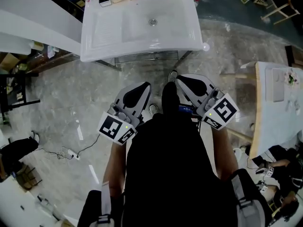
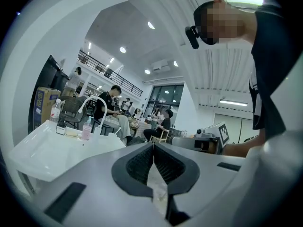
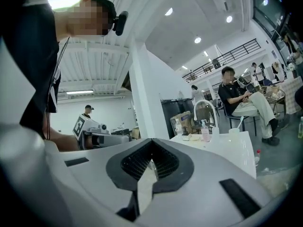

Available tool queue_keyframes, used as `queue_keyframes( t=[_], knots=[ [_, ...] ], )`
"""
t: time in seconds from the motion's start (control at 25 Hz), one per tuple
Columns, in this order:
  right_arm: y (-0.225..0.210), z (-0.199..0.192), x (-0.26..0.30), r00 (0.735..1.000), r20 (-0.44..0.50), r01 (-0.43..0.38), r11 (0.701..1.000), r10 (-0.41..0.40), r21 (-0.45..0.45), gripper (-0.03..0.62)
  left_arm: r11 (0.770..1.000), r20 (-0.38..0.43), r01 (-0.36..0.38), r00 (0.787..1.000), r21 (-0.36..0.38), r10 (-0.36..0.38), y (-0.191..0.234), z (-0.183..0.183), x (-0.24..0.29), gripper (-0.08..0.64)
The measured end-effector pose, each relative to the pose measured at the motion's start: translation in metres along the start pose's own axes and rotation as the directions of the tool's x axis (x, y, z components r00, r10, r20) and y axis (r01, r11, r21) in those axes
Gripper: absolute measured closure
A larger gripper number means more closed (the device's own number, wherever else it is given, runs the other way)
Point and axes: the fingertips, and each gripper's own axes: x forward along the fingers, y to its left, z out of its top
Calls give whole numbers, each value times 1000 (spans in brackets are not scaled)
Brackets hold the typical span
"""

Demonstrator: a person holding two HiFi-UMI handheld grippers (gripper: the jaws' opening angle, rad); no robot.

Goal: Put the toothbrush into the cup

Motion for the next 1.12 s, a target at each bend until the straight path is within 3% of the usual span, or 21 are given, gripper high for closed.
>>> queue_keyframes(
  t=[0.24, 0.36, 0.76, 1.12],
  knots=[
    [43, -15, -39, 999, 26, 47, 999, -47, 14, 575, 1000, -6, 11, 1000, -10, -11, -35, -19, -39, 548],
    [53, -16, -54, 999, 29, 28, 999, -29, 24, 575, 1000, 4, 11, 1000, 1, -11, -46, -15, -42, 548],
    [39, -11, -97, 996, 29, 81, 997, -81, -2, 578, 1000, 9, -4, 1000, 12, 4, -76, -9, -25, 548],
    [41, -10, -113, 999, 41, 25, 1000, -26, 4, 578, 1000, -9, 4, 1000, 20, -4, -97, -16, -17, 548]
  ],
)
